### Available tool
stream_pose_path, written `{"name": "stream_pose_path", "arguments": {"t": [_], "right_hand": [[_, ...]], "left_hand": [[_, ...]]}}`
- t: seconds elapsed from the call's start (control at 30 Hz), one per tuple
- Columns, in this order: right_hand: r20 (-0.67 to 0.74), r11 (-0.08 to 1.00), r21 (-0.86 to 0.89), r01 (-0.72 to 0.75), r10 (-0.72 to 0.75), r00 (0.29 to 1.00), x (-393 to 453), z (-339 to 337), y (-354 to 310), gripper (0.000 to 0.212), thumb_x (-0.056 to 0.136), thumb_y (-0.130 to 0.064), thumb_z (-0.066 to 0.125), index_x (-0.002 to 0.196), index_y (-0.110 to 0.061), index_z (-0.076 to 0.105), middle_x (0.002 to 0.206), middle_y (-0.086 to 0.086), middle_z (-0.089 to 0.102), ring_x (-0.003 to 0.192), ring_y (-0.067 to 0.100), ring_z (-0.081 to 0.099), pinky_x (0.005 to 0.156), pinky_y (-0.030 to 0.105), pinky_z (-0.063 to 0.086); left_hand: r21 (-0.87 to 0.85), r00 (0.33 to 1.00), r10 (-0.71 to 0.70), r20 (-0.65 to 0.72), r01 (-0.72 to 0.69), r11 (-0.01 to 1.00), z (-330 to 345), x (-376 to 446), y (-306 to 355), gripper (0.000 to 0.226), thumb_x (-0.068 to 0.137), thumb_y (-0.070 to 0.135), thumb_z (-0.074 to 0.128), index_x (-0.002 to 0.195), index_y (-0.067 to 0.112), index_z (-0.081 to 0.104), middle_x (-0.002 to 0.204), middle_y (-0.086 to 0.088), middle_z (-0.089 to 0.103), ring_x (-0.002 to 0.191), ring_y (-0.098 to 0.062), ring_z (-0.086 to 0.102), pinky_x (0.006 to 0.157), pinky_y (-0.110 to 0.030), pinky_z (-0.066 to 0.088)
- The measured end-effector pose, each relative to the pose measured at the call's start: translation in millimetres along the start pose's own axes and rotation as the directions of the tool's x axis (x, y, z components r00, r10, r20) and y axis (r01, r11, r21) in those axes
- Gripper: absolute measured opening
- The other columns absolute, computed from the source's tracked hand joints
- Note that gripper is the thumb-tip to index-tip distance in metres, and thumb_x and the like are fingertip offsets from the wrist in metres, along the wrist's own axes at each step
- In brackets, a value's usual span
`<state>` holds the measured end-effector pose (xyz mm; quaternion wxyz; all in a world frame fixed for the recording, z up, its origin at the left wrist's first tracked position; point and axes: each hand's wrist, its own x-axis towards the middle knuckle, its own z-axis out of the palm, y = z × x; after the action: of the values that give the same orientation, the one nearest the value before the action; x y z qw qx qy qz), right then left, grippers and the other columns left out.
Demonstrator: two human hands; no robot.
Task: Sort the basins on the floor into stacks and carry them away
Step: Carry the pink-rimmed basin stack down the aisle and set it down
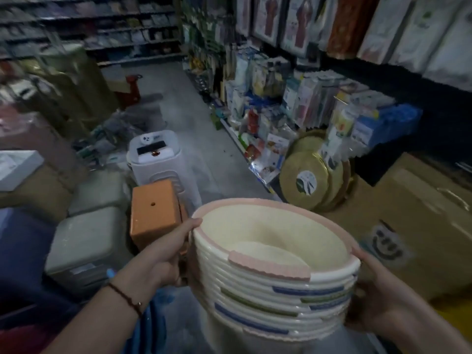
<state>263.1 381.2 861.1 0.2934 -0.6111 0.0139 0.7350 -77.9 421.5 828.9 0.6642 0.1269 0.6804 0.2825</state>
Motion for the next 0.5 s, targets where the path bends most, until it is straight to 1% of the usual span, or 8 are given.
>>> {"name": "stream_pose_path", "arguments": {"t": [0.07, 0.1, 0.17, 0.2, 0.27, 0.33, 0.43, 0.5], "right_hand": [[0.070, 0.999, -0.054, -0.003, 0.007, 0.998, 1.3, 28.6, -40.5, 0.045, 0.076, -0.052, 0.069, 0.085, -0.008, 0.062, 0.054, 0.015, 0.057, 0.058, 0.028, 0.057, 0.068, 0.033, 0.052], [0.095, 0.995, -0.096, 0.006, 0.003, 0.996, -1.1, 46.4, -58.3, 0.048, 0.083, -0.053, 0.061, 0.077, -0.006, 0.063, 0.048, 0.016, 0.055, 0.044, 0.028, 0.058, 0.054, 0.032, 0.054], [0.152, 0.991, -0.120, 0.052, -0.034, 0.988, 8.5, 75.4, -89.4, 0.060, 0.089, -0.052, 0.053, 0.060, -0.001, 0.065, 0.039, 0.016, 0.052, 0.028, 0.025, 0.052, 0.040, 0.028, 0.045], [0.183, 0.988, -0.146, 0.053, -0.026, 0.983, 18.7, 87.0, -102.1, 0.061, 0.087, -0.053, 0.055, 0.063, 0.002, 0.068, 0.046, 0.018, 0.057, 0.034, 0.026, 0.058, 0.050, 0.032, 0.047], [0.187, 0.979, -0.202, 0.030, 0.008, 0.982, 42.8, 113.3, -125.1, 0.060, 0.075, -0.057, 0.067, 0.102, -0.004, 0.074, 0.090, 0.020, 0.073, 0.080, 0.034, 0.072, 0.084, 0.042, 0.053], [0.155, 0.969, -0.246, 0.034, 0.004, 0.988, 65.0, 138.1, -150.9, 0.068, 0.071, -0.056, 0.071, 0.118, -0.007, 0.069, 0.116, 0.019, 0.068, 0.111, 0.038, 0.063, 0.102, 0.050, 0.045], [0.076, 0.943, -0.332, 0.029, -0.004, 0.997, 97.7, 188.0, -191.5, 0.068, 0.070, -0.054, 0.070, 0.109, 0.002, 0.070, 0.109, 0.023, 0.070, 0.109, 0.037, 0.062, 0.099, 0.048, 0.046], [0.077, 0.932, -0.361, 0.039, -0.012, 0.997, 119.6, 217.4, -216.7, 0.072, 0.065, -0.054, 0.071, 0.106, 0.004, 0.071, 0.106, 0.024, 0.070, 0.104, 0.038, 0.064, 0.098, 0.048, 0.047]], "left_hand": [[-0.083, 1.000, 0.000, -0.027, -0.002, 0.997, 0.9, 11.3, 19.1, 0.082, 0.048, 0.059, 0.083, 0.115, 0.014, 0.067, 0.106, -0.014, 0.071, 0.100, -0.035, 0.063, 0.079, -0.045, 0.051], [-0.110, 0.999, 0.011, -0.041, -0.015, 0.994, 0.3, 15.4, 29.8, 0.086, 0.044, 0.058, 0.084, 0.115, 0.014, 0.068, 0.101, -0.014, 0.072, 0.099, -0.035, 0.064, 0.083, -0.048, 0.051], [-0.146, 0.996, 0.042, -0.080, -0.054, 0.988, -2.5, 26.7, 52.0, 0.099, 0.035, 0.061, 0.087, 0.121, 0.017, 0.065, 0.109, -0.014, 0.070, 0.105, -0.038, 0.062, 0.091, -0.054, 0.048], [-0.154, 0.994, 0.054, -0.097, -0.069, 0.986, -3.9, 32.5, 63.8, 0.107, 0.031, 0.063, 0.087, 0.124, 0.019, 0.062, 0.117, -0.014, 0.067, 0.109, -0.039, 0.059, 0.094, -0.058, 0.045], [-0.182, 0.989, 0.063, -0.134, -0.087, 0.979, -11.3, 49.4, 89.2, 0.106, 0.033, 0.064, 0.084, 0.126, 0.020, 0.059, 0.128, -0.014, 0.060, 0.115, -0.040, 0.054, 0.097, -0.058, 0.041], [-0.206, 0.987, 0.051, -0.150, -0.082, 0.975, -21.2, 73.6, 113.9, 0.104, 0.034, 0.064, 0.083, 0.126, 0.022, 0.058, 0.134, -0.014, 0.055, 0.117, -0.039, 0.050, 0.094, -0.056, 0.041], [-0.261, 0.990, 0.025, -0.140, -0.062, 0.963, -35.7, 116.3, 158.7, 0.122, 0.020, 0.064, 0.088, 0.131, 0.027, 0.055, 0.140, -0.016, 0.048, 0.120, -0.041, 0.049, 0.089, -0.058, 0.044], [-0.251, 0.993, 0.029, -0.118, -0.059, 0.966, -39.5, 147.2, 198.8, 0.117, 0.030, 0.066, 0.086, 0.135, 0.024, 0.053, 0.140, -0.016, 0.049, 0.123, -0.040, 0.047, 0.098, -0.058, 0.039]]}}
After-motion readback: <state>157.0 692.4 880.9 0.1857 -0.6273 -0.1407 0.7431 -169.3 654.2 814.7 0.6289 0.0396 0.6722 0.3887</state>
